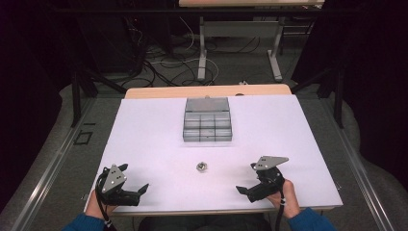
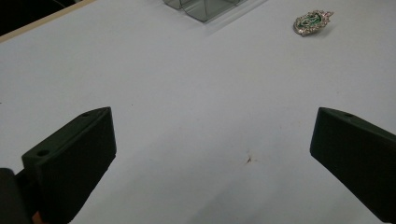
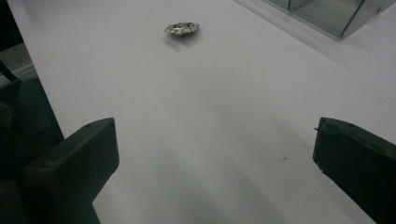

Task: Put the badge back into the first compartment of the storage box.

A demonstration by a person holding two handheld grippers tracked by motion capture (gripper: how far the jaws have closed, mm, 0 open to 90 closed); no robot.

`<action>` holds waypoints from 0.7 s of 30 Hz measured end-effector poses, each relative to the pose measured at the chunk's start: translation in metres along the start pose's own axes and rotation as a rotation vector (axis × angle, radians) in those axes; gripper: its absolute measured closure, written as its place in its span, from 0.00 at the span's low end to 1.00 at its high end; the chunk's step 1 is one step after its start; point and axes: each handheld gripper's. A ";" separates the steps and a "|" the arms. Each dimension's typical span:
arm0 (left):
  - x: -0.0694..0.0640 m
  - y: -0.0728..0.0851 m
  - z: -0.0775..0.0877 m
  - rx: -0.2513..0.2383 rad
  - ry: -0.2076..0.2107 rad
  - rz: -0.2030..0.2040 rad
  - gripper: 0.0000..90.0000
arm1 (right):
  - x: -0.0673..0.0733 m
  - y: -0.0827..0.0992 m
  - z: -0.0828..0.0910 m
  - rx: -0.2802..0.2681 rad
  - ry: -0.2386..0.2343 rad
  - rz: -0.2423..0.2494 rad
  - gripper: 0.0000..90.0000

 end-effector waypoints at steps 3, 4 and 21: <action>0.000 0.000 0.000 0.000 0.001 -0.003 0.01 | 0.004 -0.004 -0.007 0.009 -0.014 0.017 0.00; 0.000 0.000 0.000 -0.001 0.001 0.000 0.01 | 0.006 -0.008 -0.011 0.020 -0.013 0.036 0.00; 0.000 0.000 0.001 0.002 0.002 -0.003 0.01 | 0.013 -0.033 -0.040 0.017 -0.012 0.039 0.00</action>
Point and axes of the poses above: each handheld gripper's, and its own axes: z roughly backward along the jaws, y roughly out of its underside, x roughly to its left, and after that the axes turned 9 degrees about y, right-handed
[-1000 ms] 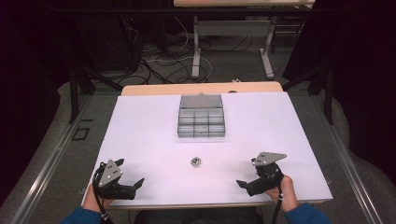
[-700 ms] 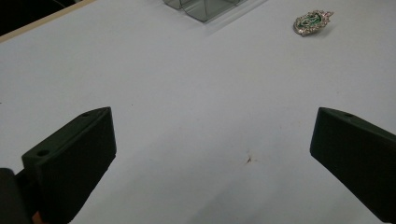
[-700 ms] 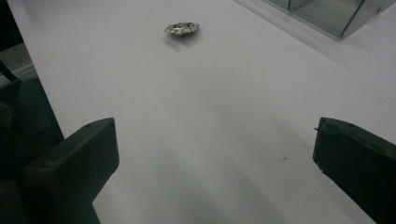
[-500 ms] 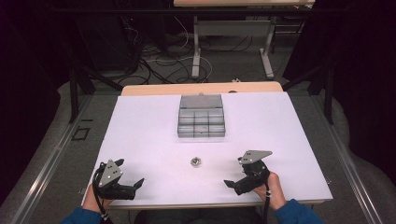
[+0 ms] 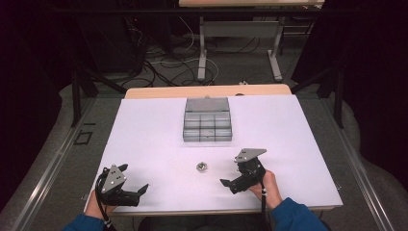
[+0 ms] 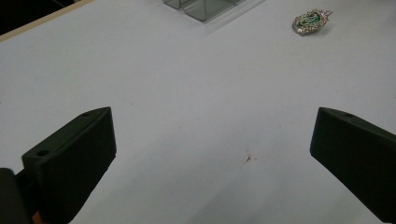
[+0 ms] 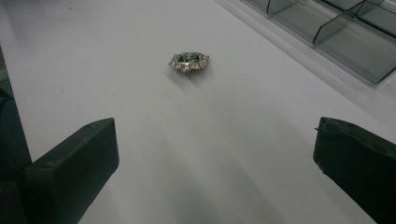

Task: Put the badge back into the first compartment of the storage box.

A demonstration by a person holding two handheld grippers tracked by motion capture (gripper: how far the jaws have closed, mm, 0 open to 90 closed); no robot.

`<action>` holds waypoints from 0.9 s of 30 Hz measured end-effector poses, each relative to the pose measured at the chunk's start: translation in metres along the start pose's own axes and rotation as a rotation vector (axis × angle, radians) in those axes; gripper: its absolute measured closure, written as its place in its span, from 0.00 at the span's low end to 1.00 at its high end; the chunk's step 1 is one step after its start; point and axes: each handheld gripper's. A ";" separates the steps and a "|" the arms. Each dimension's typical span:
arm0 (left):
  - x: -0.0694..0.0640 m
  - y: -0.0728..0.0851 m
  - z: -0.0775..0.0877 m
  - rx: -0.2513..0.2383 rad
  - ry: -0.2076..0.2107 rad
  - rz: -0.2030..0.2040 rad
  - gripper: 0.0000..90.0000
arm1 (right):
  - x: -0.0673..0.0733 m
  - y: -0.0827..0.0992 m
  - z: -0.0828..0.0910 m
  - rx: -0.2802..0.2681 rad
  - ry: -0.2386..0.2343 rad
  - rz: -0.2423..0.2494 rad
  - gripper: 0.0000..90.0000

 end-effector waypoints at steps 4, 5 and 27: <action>0.000 0.000 0.000 0.000 0.001 0.000 0.01 | 0.001 -0.004 -0.007 -0.004 -0.006 0.002 0.00; 0.000 0.000 0.000 0.000 0.001 0.000 0.01 | 0.002 -0.007 -0.011 0.009 -0.016 -0.001 0.00; 0.000 0.000 -0.001 -0.002 0.005 0.002 0.00 | 0.007 -0.028 -0.051 0.045 -0.014 -0.030 0.04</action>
Point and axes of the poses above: each handheld gripper's, and its own axes: z roughly backward along the jaws, y roughly out of its underside, x roughly to its left, and after that the axes turned 9 degrees about y, right-handed
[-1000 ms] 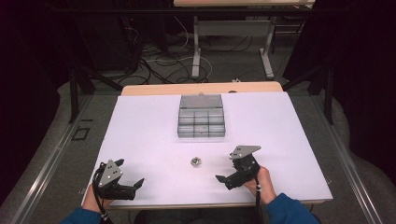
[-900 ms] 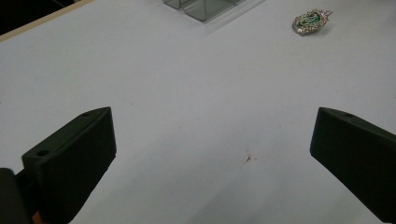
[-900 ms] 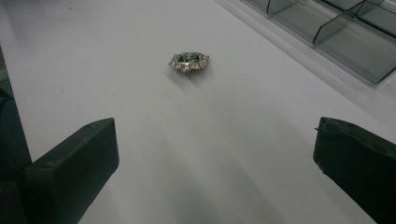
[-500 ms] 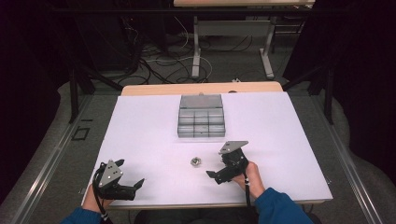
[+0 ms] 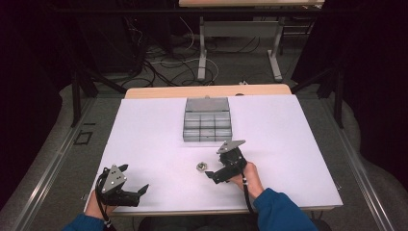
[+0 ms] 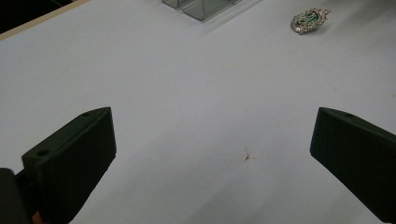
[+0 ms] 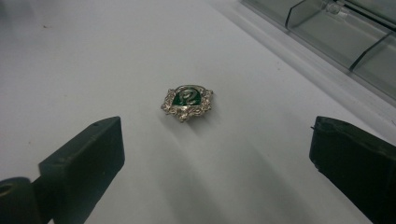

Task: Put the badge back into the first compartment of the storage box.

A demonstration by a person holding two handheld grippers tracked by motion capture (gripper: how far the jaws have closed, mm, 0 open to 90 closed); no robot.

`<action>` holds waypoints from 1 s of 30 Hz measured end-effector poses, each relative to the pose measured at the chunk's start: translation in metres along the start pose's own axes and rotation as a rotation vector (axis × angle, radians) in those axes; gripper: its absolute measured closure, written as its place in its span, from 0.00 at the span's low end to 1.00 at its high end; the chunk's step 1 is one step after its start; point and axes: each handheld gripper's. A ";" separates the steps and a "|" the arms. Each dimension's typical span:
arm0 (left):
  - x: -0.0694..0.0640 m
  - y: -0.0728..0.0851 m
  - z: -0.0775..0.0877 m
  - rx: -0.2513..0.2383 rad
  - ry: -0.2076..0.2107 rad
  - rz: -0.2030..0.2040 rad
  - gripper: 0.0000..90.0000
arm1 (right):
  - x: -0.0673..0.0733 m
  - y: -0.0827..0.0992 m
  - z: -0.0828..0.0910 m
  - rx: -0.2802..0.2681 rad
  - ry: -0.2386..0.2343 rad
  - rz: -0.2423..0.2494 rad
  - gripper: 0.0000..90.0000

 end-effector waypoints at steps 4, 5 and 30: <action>0.000 0.000 0.001 0.003 -0.003 -0.007 0.01 | 0.000 -0.003 -0.004 -0.002 0.013 -0.002 0.12; 0.000 0.000 0.000 0.002 0.001 -0.004 0.01 | 0.000 -0.004 -0.004 -0.004 0.007 -0.013 0.14; 0.001 0.000 0.000 0.010 -0.001 0.001 0.01 | 0.016 -0.014 -0.032 0.084 -0.022 -0.032 0.68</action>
Point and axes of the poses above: each handheld gripper's, and its own axes: z roughly backward along the jaws, y roughly out of its underside, x roughly to its left, and after that the axes turned 9 degrees about y, right-handed
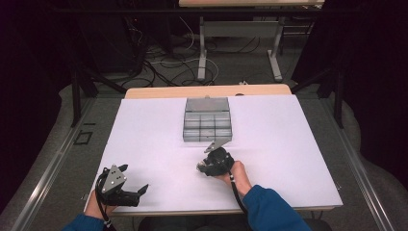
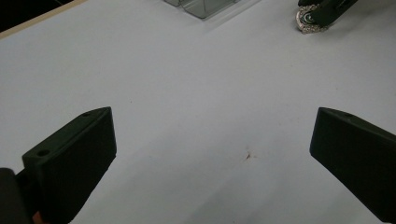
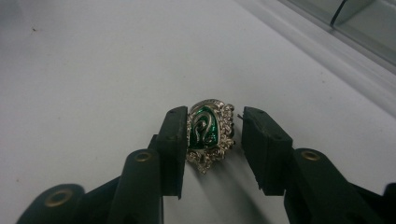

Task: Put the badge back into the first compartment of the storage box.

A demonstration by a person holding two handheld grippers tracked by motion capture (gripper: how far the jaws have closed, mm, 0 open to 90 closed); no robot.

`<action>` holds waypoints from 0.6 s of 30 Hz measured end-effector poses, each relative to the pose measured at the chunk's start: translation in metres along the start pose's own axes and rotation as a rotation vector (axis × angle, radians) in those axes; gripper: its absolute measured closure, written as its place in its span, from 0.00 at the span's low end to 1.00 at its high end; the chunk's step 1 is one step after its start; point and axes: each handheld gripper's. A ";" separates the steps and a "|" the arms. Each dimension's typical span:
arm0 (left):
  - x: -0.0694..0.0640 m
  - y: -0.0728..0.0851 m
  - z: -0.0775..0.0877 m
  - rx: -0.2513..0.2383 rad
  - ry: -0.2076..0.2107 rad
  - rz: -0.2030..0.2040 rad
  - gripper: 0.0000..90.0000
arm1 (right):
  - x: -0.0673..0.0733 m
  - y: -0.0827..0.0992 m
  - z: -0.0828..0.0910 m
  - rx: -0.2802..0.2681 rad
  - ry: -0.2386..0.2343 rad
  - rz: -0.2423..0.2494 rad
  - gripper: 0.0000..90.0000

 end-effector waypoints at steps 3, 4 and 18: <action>0.000 0.000 0.000 0.002 0.000 -0.001 0.01 | 0.000 0.000 0.000 0.005 -0.012 0.011 0.72; 0.000 0.000 0.000 0.002 0.001 0.002 0.01 | 0.001 0.000 -0.001 -0.003 -0.010 0.007 0.73; 0.000 0.000 -0.001 0.005 0.004 -0.001 0.01 | 0.000 -0.003 0.005 0.008 -0.030 -0.003 0.84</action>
Point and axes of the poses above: each handheld gripper's, and its own axes: z roughly backward along the jaws, y roughly out of its underside, x roughly to its left, and after that the axes turned 9 degrees about y, right-handed
